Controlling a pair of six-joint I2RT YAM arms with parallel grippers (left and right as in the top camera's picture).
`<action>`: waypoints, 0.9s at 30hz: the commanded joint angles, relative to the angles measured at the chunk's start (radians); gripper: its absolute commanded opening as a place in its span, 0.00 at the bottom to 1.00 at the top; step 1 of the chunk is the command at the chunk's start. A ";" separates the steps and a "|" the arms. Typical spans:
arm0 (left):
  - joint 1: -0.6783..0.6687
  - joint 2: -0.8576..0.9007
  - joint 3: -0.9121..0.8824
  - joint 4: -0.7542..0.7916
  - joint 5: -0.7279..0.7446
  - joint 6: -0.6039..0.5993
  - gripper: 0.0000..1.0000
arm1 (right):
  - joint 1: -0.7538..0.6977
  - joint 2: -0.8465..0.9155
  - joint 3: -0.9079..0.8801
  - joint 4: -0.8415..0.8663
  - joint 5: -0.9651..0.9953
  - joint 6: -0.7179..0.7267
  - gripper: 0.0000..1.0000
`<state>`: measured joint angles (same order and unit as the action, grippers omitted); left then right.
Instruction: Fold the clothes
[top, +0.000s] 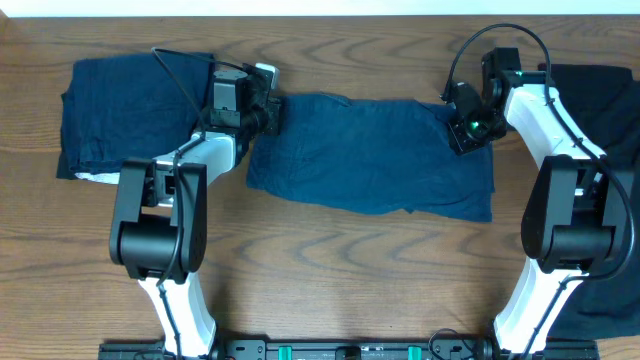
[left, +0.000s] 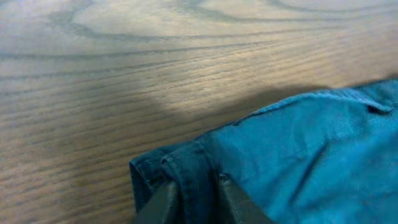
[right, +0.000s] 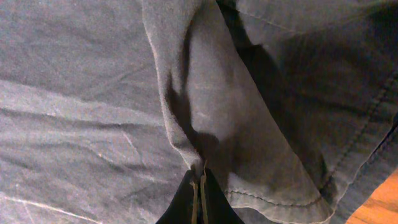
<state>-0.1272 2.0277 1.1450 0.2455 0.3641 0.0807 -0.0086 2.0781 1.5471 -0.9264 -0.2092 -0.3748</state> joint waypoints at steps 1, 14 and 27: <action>-0.002 -0.079 0.005 -0.022 0.040 0.012 0.08 | 0.010 -0.031 -0.007 -0.002 -0.004 0.011 0.01; -0.002 -0.178 0.005 -0.423 0.050 0.012 0.06 | 0.009 -0.031 -0.006 -0.040 -0.003 0.011 0.01; -0.005 -0.300 0.005 -0.684 0.051 0.013 0.06 | -0.013 -0.032 -0.004 -0.051 -0.004 0.016 0.01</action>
<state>-0.1291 1.7256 1.1450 -0.4122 0.4126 0.0860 -0.0139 2.0781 1.5463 -0.9733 -0.2092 -0.3717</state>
